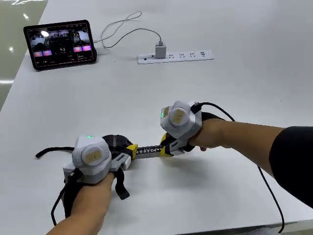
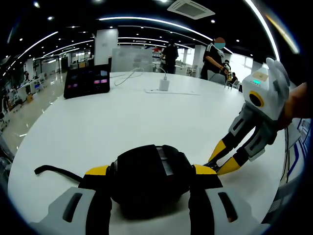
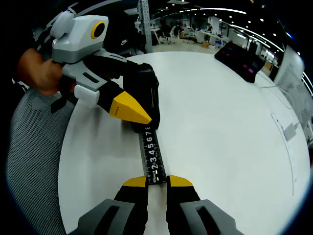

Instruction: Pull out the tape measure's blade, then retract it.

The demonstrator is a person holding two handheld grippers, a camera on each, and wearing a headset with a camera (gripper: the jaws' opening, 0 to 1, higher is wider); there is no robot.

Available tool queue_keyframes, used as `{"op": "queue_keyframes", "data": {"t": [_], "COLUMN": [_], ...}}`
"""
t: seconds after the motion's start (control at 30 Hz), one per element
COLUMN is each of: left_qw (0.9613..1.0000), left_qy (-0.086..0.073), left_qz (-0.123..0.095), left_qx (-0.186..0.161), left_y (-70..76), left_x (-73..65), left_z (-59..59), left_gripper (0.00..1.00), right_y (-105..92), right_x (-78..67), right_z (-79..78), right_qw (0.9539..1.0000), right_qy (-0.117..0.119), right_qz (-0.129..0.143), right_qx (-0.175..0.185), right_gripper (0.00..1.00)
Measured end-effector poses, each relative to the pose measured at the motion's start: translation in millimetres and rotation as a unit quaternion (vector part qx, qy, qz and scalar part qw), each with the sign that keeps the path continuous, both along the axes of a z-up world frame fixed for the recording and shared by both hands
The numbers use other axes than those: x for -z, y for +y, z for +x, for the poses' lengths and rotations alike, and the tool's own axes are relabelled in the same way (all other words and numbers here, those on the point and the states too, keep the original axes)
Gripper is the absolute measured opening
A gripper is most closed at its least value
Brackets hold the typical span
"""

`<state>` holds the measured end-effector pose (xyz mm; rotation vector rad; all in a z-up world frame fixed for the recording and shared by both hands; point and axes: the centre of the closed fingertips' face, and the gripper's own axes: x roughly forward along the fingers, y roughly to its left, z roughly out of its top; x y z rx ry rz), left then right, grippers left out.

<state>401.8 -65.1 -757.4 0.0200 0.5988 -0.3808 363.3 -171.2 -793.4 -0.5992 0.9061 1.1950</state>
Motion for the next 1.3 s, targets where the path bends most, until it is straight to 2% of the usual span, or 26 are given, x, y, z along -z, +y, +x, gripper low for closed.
{"op": "queue_keyframes", "data": {"t": [1.3], "left_qw": [1.0], "left_qy": [-0.003], "left_qz": [-0.005], "left_qx": [-0.005], "left_y": [0.9], "left_x": [-0.7], "left_z": [-1.1], "left_gripper": [0.59], "right_y": [21.4], "right_x": [-0.9], "right_z": [1.3], "right_qw": [0.9997], "right_qy": [-0.006], "right_qz": [0.023], "right_qx": [0.005], "right_gripper": [0.1]}}
